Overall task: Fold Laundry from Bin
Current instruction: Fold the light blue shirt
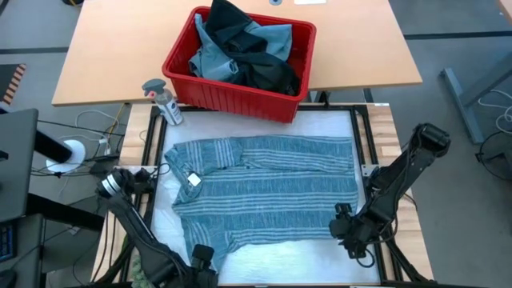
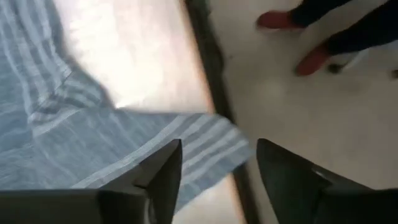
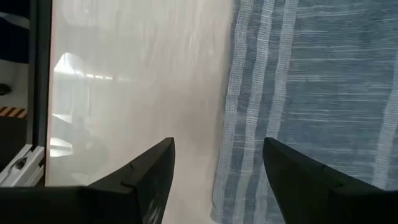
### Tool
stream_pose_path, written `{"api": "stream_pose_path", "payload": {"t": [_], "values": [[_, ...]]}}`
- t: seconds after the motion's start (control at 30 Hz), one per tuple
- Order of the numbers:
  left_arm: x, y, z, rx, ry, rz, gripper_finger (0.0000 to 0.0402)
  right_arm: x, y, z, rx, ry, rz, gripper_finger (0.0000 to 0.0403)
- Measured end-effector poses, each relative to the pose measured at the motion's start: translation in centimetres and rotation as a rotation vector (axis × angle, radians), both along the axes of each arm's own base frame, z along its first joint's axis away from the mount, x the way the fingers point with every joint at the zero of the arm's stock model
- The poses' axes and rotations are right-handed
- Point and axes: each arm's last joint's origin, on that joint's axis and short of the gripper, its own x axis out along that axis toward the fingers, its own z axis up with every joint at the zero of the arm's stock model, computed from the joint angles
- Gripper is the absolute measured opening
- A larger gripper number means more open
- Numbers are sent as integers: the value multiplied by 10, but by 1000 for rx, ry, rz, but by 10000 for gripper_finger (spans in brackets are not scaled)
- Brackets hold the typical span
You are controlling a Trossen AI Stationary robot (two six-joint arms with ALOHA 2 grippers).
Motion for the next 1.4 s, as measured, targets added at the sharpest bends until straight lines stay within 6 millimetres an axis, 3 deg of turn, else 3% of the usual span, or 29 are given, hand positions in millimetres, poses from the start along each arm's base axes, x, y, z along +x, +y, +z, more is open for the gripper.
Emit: {"api": "stream_pose_path", "payload": {"t": [0.17,0.3,0.5,0.7,1.23,1.4], "values": [[1,-11,-27,78,26,-50,214,0,1,-1,-2,6,-2,270],[-9,-26,-41,85,55,-69,212,0,1,-1,5,12,-15,270],[-29,-47,-47,91,2,-108,202,0,1,-1,8,15,-25,270],[-35,-59,-47,116,-128,-163,199,0,1,-1,14,20,-46,270],[-23,-64,-117,300,-20,-245,199,0,1,-1,35,37,-115,270],[-19,-54,-118,317,55,-185,186,0,1,-1,42,43,-128,270]]}}
